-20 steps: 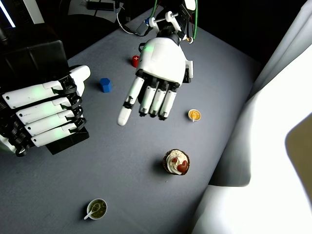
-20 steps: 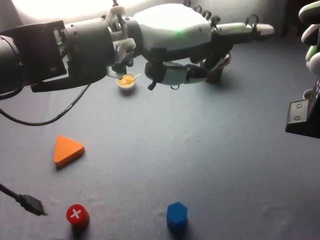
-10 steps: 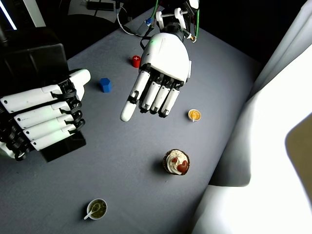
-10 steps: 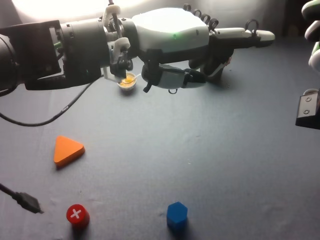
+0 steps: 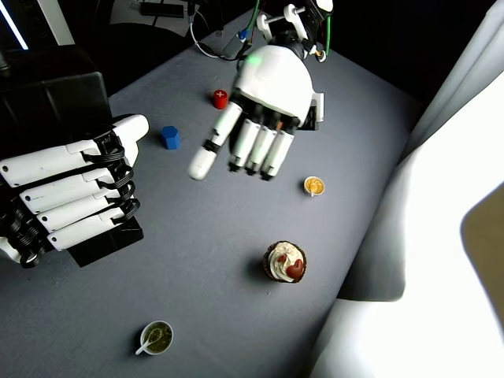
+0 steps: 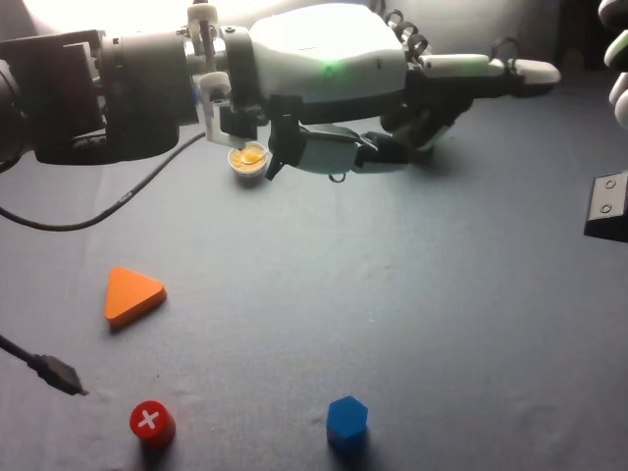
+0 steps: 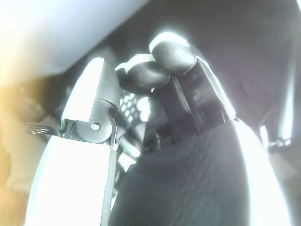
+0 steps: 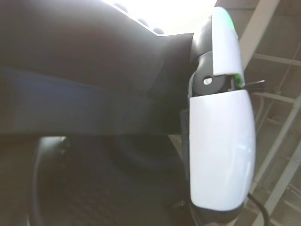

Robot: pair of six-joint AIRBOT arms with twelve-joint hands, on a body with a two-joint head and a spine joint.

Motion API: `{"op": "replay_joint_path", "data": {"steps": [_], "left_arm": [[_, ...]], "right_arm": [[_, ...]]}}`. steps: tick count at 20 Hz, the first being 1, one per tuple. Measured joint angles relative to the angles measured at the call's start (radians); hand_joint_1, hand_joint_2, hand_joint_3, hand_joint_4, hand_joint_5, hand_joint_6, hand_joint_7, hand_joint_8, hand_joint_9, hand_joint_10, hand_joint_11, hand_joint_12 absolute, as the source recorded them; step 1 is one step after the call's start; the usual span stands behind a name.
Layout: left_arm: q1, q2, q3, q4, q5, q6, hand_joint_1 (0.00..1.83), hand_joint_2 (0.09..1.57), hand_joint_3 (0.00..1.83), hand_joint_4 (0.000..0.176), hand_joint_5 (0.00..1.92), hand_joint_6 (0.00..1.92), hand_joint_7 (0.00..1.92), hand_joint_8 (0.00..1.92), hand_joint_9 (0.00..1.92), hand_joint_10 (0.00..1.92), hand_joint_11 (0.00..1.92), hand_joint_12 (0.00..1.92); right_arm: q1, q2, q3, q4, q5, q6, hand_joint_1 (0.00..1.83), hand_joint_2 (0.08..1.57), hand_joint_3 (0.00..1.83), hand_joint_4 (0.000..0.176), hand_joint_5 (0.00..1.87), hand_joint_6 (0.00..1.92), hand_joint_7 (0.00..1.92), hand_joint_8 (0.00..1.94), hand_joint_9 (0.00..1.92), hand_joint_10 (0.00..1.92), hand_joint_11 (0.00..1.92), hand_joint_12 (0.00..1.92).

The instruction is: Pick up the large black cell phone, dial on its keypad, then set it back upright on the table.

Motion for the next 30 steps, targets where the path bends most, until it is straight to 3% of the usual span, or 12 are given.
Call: {"op": "replay_joint_path", "data": {"steps": [2,5,12,15,17,18,21,23,24,29,30], "left_arm": [[0.000,0.000,0.001,0.006,-0.034,-0.023,1.29,1.31,0.00,0.125,0.01,0.00,0.61,1.64,0.71,1.92,0.57,1.92],[0.000,-0.005,0.011,0.013,-0.077,-0.047,1.29,1.32,0.00,0.118,0.00,0.00,0.58,1.67,0.71,1.92,0.57,1.92],[0.000,-0.063,0.040,0.014,-0.071,-0.043,1.30,1.31,0.00,0.115,0.01,0.00,0.61,1.63,0.73,1.92,0.59,1.92],[0.000,-0.087,0.047,0.014,-0.071,-0.038,1.30,1.30,0.00,0.120,0.01,0.00,0.63,1.61,0.71,1.92,0.53,1.92],[0.001,-0.103,0.051,0.014,-0.070,-0.037,1.30,1.29,0.00,0.117,0.01,0.00,0.63,1.60,0.72,1.92,0.54,1.92],[0.000,-0.112,0.057,0.013,-0.073,-0.038,1.31,1.28,0.00,0.117,0.02,0.00,0.65,1.57,0.72,1.92,0.51,1.92],[0.000,-0.135,0.061,0.014,-0.078,-0.039,1.30,1.29,0.00,0.120,0.03,0.00,0.64,1.58,0.70,1.92,0.49,1.92],[-0.003,-0.150,0.068,0.013,-0.077,-0.048,1.30,1.28,0.00,0.121,0.01,0.00,0.64,1.58,0.68,1.92,0.48,1.92],[-0.008,-0.151,0.069,0.014,-0.072,-0.048,1.30,1.28,0.00,0.121,0.00,0.00,0.64,1.58,0.68,1.92,0.49,1.92],[-0.003,-0.118,0.041,0.013,-0.093,-0.064,1.30,1.30,0.00,0.114,0.00,0.00,0.61,1.63,0.69,1.92,0.53,1.92],[0.003,-0.100,0.030,0.014,-0.114,-0.066,1.30,1.30,0.00,0.115,0.00,0.00,0.61,1.63,0.69,1.92,0.53,1.92]], "right_arm": [[0.000,0.000,0.000,0.000,0.000,0.000,1.25,1.12,0.00,0.000,1.05,0.70,0.96,1.24,0.89,1.18,0.81,1.48],[0.000,0.000,0.000,0.000,-0.001,0.000,1.25,1.12,0.00,0.000,1.04,0.70,0.96,1.25,0.87,1.22,0.79,1.53],[0.011,0.000,0.004,0.001,-0.002,0.000,1.25,1.12,0.00,0.000,1.03,0.73,0.96,1.24,0.89,1.18,0.80,1.52],[0.014,0.000,0.009,0.000,-0.002,0.000,1.26,1.11,0.00,0.000,1.07,0.65,0.98,1.21,0.90,1.15,0.81,1.44],[0.019,0.000,0.016,0.001,-0.005,0.000,1.25,1.11,0.00,0.000,1.06,0.69,0.96,1.23,0.87,1.19,0.78,1.51],[0.021,0.000,0.022,0.003,-0.003,0.000,1.25,1.11,0.00,0.000,1.05,0.71,0.97,1.21,0.92,1.12,0.84,1.40],[0.021,0.000,0.023,0.003,0.000,0.000,1.26,1.12,0.00,0.000,1.01,0.76,0.94,1.22,0.89,1.20,0.84,1.41],[0.021,0.000,0.026,0.017,0.004,0.000,1.26,1.11,0.00,0.000,1.06,0.67,0.97,1.23,0.90,1.14,0.82,1.43],[0.021,0.001,0.028,0.021,0.008,0.000,1.26,1.11,0.00,0.000,1.07,0.65,0.97,1.23,0.90,1.17,0.80,1.49],[0.021,0.002,0.027,0.005,0.009,0.000,1.27,1.11,0.00,0.000,1.08,0.62,0.98,1.23,0.92,1.09,0.83,1.36],[0.021,0.000,0.027,0.002,0.006,0.000,1.35,1.13,0.00,0.000,1.00,0.70,0.91,1.21,0.86,1.32,0.81,1.35]]}}
